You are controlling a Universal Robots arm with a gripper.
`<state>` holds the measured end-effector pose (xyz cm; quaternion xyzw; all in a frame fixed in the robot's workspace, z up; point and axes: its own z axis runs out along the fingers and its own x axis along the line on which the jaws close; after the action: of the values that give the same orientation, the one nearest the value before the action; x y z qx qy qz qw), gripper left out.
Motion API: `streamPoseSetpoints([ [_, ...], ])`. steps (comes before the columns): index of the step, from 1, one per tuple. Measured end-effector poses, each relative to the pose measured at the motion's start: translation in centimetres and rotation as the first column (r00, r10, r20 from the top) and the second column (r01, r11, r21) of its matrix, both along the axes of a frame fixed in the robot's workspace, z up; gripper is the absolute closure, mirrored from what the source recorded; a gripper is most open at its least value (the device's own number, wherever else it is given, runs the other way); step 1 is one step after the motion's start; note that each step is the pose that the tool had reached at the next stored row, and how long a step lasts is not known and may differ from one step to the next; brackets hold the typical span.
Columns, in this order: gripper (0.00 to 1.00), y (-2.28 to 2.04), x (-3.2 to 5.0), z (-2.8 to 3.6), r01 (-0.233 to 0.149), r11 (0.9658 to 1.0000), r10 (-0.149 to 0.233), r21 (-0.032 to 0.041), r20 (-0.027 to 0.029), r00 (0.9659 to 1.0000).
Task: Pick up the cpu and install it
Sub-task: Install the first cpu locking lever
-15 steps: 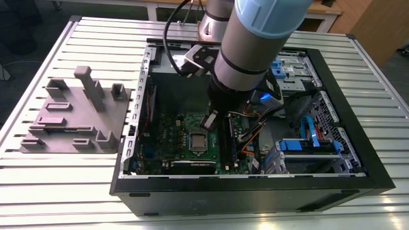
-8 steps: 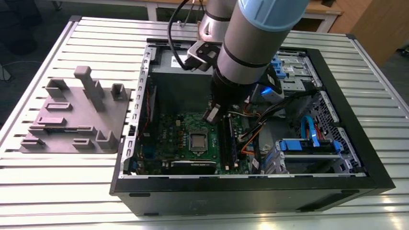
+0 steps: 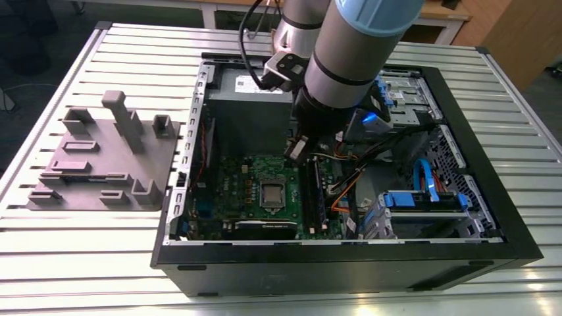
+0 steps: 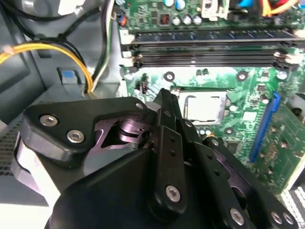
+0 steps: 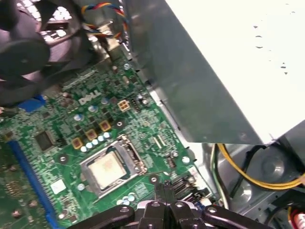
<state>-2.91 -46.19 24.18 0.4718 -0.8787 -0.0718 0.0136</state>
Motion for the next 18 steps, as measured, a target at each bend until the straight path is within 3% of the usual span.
streamPoseSetpoints([
  [5,0.9,0.97,0.44,-0.27,0.0,1.0,0.0,-0.0001,0.0,1.0],
  [11,0.9,1.67,0.28,-0.55,-0.002,1.0,0.002,0.0,0.0,1.0],
  [18,0.9,1.83,-0.39,-0.87,-0.009,1.0,0.009,-0.0002,0.0,1.0],
])
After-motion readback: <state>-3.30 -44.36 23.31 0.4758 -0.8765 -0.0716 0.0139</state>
